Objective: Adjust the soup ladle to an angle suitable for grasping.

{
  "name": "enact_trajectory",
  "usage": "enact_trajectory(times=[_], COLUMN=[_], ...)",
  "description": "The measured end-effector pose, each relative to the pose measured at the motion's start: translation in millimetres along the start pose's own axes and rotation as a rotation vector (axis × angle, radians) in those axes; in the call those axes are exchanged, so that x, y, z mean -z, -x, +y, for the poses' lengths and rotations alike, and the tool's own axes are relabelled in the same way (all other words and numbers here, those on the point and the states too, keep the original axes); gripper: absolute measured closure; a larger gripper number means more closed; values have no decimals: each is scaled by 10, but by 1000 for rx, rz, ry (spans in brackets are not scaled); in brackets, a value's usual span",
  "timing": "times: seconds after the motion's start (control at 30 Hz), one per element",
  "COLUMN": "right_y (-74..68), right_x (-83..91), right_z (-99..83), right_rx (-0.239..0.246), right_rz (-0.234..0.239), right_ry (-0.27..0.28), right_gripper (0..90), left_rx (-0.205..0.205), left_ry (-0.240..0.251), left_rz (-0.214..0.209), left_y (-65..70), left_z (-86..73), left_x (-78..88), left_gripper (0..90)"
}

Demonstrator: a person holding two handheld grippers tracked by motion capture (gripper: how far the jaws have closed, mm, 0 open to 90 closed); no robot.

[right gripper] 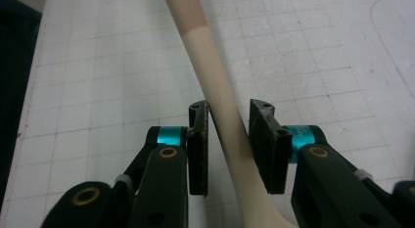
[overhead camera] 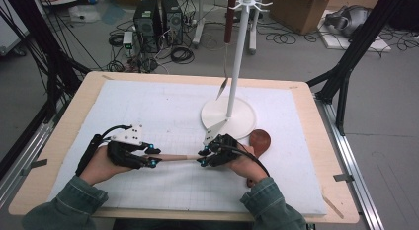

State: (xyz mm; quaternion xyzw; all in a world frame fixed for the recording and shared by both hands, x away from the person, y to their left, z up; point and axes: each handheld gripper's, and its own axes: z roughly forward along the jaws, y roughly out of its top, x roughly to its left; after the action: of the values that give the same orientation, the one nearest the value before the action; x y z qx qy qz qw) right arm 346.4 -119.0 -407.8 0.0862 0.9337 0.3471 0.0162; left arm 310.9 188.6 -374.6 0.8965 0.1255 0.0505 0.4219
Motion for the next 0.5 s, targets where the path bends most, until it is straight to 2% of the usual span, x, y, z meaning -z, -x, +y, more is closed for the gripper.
enact_trajectory(times=[0.23,0.4,0.5], right_y=[-52,-81,-85], right_x=[-3,-13,-15], right_z=[22,32,26], right_rx=[41,53,49], right_rz=[41,63,50], right_ry=[0,-4,-24], right_gripper=[758,783,784], left_rx=[25,63,76], left_ry=[21,50,74], left_rz=[25,44,60], left_y=[-42,-85,-109], left_z=[-31,-74,-93], left_x=[50,111,180], left_gripper=[626,581,555])
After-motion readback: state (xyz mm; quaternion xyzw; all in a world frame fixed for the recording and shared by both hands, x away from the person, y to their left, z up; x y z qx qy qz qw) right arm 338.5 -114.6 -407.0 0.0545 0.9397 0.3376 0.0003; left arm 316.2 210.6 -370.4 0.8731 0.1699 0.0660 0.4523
